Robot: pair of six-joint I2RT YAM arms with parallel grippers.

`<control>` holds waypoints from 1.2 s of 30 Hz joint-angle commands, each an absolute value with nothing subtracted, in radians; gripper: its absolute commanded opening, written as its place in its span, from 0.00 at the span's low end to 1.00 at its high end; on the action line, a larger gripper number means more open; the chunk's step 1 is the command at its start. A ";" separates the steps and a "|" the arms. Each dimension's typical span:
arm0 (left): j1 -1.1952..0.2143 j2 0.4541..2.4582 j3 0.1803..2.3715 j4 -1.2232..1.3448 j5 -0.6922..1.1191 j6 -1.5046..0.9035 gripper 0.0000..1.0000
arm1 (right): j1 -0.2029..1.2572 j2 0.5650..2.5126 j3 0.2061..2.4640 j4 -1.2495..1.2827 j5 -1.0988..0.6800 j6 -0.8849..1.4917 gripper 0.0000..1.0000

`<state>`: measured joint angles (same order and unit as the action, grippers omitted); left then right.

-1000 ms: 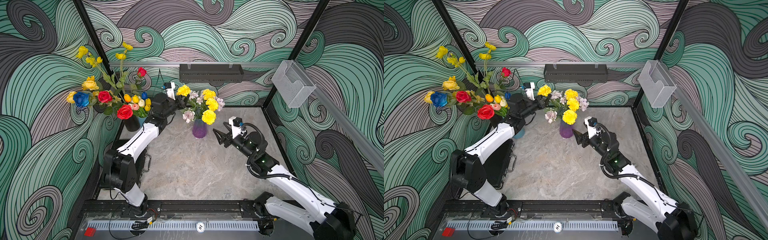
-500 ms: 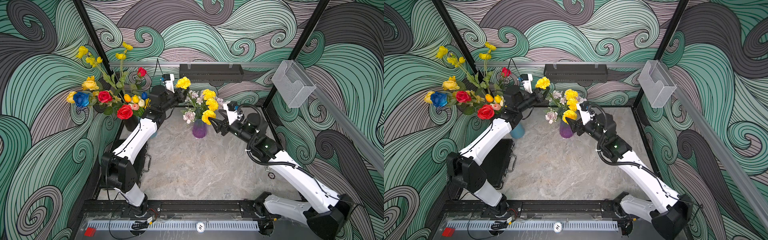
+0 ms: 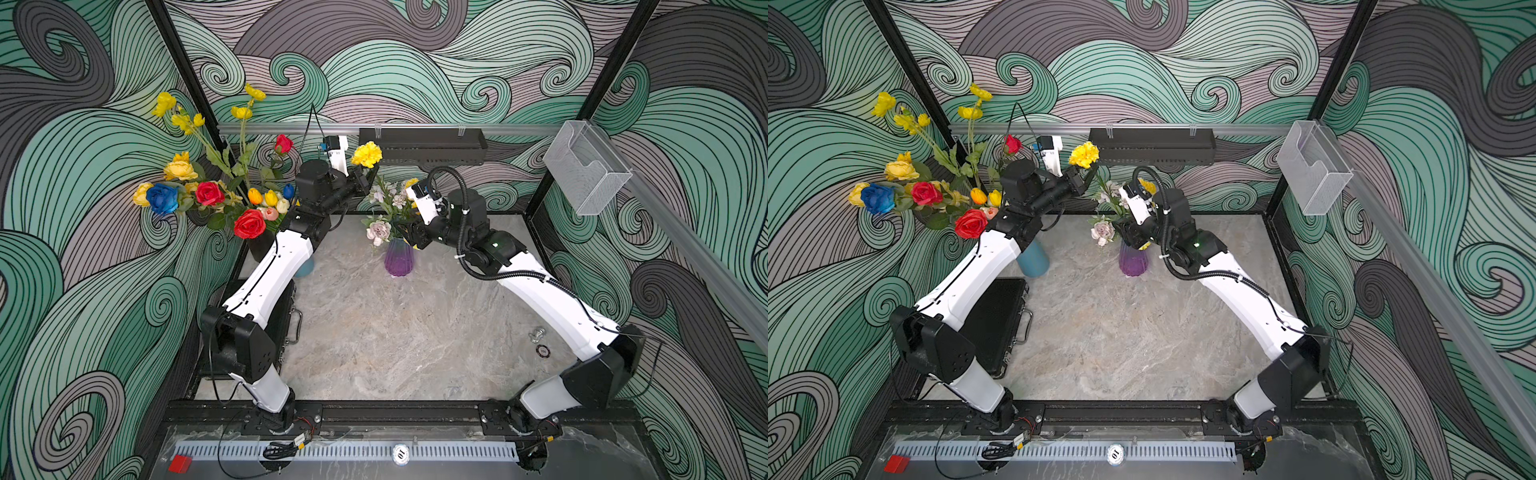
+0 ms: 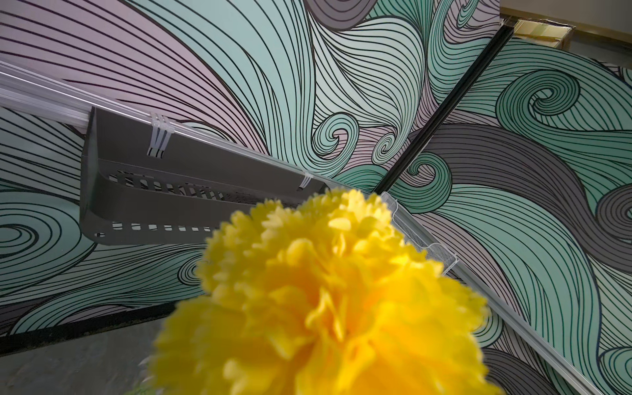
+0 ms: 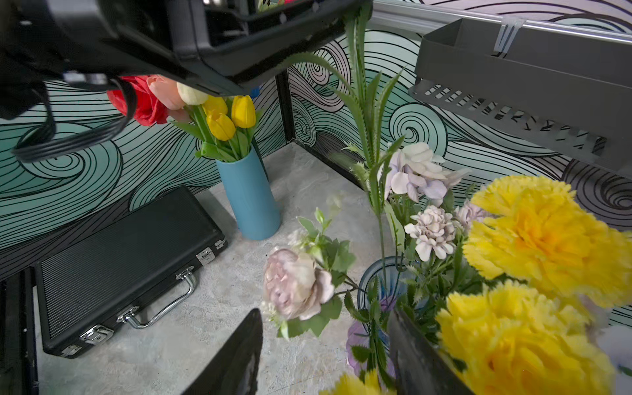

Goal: Pick out yellow flowers from the vase
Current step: Pick up the flower from the vase.

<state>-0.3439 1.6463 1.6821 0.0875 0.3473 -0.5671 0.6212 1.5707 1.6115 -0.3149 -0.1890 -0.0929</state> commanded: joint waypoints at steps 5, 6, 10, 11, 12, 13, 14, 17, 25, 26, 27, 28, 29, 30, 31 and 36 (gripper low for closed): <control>-0.351 1.649 1.727 0.073 0.344 -0.537 0.16 | 0.636 1.644 1.702 -0.349 -0.119 -0.176 0.53; -0.351 1.649 1.728 0.074 0.345 -0.537 0.16 | 0.636 1.655 1.710 -0.346 -0.109 -0.181 0.52; -0.351 1.641 1.728 0.074 0.347 -0.538 0.16 | 0.640 1.712 1.776 -0.354 -0.096 -0.200 0.47; -0.351 1.639 1.727 0.074 0.347 -0.538 0.16 | 0.641 1.726 1.794 -0.382 -0.095 -0.205 0.45; -0.352 1.638 1.728 0.074 0.347 -0.539 0.16 | 0.642 1.738 1.811 -0.388 -0.091 -0.209 0.44; -0.351 1.637 1.730 0.074 0.347 -0.538 0.16 | 0.645 1.753 1.830 -0.400 -0.086 -0.213 0.43; -0.353 1.636 1.733 0.073 0.347 -0.540 0.16 | 0.645 1.768 1.854 -0.412 -0.080 -0.214 0.41; -0.354 1.634 1.735 0.072 0.344 -0.538 0.16 | 0.648 1.803 1.903 -0.449 -0.069 -0.228 0.37; -0.353 1.638 1.746 0.074 0.342 -0.538 0.16 | 0.651 1.833 1.934 -0.469 -0.035 -0.243 0.29; -0.353 1.637 1.746 0.076 0.342 -0.540 0.15 | 0.652 1.836 1.939 -0.467 -0.033 -0.246 0.29; -0.353 1.637 1.746 0.075 0.342 -0.541 0.16 | 0.652 1.841 1.943 -0.468 -0.029 -0.246 0.28; -0.353 1.635 1.747 0.075 0.342 -0.540 0.16 | 0.653 1.846 1.948 -0.470 -0.017 -0.248 0.29; -0.353 1.633 1.746 0.074 0.342 -0.540 0.16 | 0.654 1.851 1.956 -0.471 -0.003 -0.247 0.29; -0.353 1.631 1.746 0.075 0.342 -0.541 0.16 | 0.656 1.855 1.960 -0.471 0.006 -0.249 0.29; -0.353 1.631 1.746 0.074 0.341 -0.538 0.16 | 0.656 1.857 1.961 -0.469 0.015 -0.251 0.29; -0.353 1.632 1.749 0.071 0.338 -0.539 0.15 | 0.665 1.873 1.978 -0.458 0.071 -0.262 0.30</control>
<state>-0.3450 1.6459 1.7054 0.0647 0.3466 -0.5571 0.6533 1.8523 1.9404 -0.4618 0.0185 -0.2333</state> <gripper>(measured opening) 0.154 0.296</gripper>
